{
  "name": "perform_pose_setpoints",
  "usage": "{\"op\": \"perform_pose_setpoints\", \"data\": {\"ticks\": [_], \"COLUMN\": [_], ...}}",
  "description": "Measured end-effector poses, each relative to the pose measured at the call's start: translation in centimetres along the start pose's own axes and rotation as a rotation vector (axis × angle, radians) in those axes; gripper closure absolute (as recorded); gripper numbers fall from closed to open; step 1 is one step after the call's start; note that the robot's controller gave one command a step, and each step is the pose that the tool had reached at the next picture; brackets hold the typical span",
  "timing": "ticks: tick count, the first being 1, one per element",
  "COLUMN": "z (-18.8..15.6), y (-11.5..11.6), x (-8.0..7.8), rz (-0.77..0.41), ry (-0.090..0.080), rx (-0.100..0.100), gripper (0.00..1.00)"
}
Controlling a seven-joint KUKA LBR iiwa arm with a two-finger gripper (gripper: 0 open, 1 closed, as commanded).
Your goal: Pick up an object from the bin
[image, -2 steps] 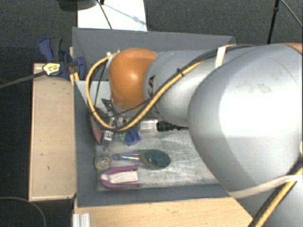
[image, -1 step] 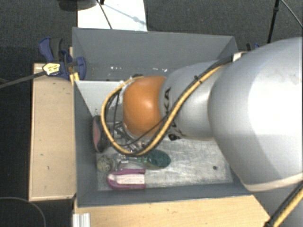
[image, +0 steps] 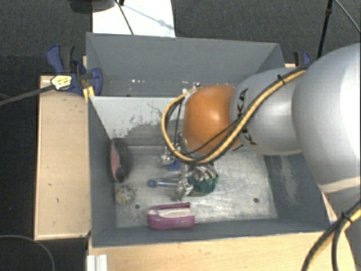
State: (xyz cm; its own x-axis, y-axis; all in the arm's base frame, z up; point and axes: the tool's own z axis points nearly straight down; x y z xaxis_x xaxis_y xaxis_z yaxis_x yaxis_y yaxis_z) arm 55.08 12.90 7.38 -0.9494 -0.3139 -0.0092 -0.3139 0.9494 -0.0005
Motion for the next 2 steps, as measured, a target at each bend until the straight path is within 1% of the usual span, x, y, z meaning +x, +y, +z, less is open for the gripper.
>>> {"op": "perform_pose_setpoints", "data": {"ticks": [1, 2], "z": [-0.1, -11.8], "y": [0.2, 0.9], "x": [-0.1, 3.6], "rz": [0.005, -0.340], "ry": [-0.003, 0.002], "rx": [-0.002, -0.001], "gripper": [1.00, 1.00]}}
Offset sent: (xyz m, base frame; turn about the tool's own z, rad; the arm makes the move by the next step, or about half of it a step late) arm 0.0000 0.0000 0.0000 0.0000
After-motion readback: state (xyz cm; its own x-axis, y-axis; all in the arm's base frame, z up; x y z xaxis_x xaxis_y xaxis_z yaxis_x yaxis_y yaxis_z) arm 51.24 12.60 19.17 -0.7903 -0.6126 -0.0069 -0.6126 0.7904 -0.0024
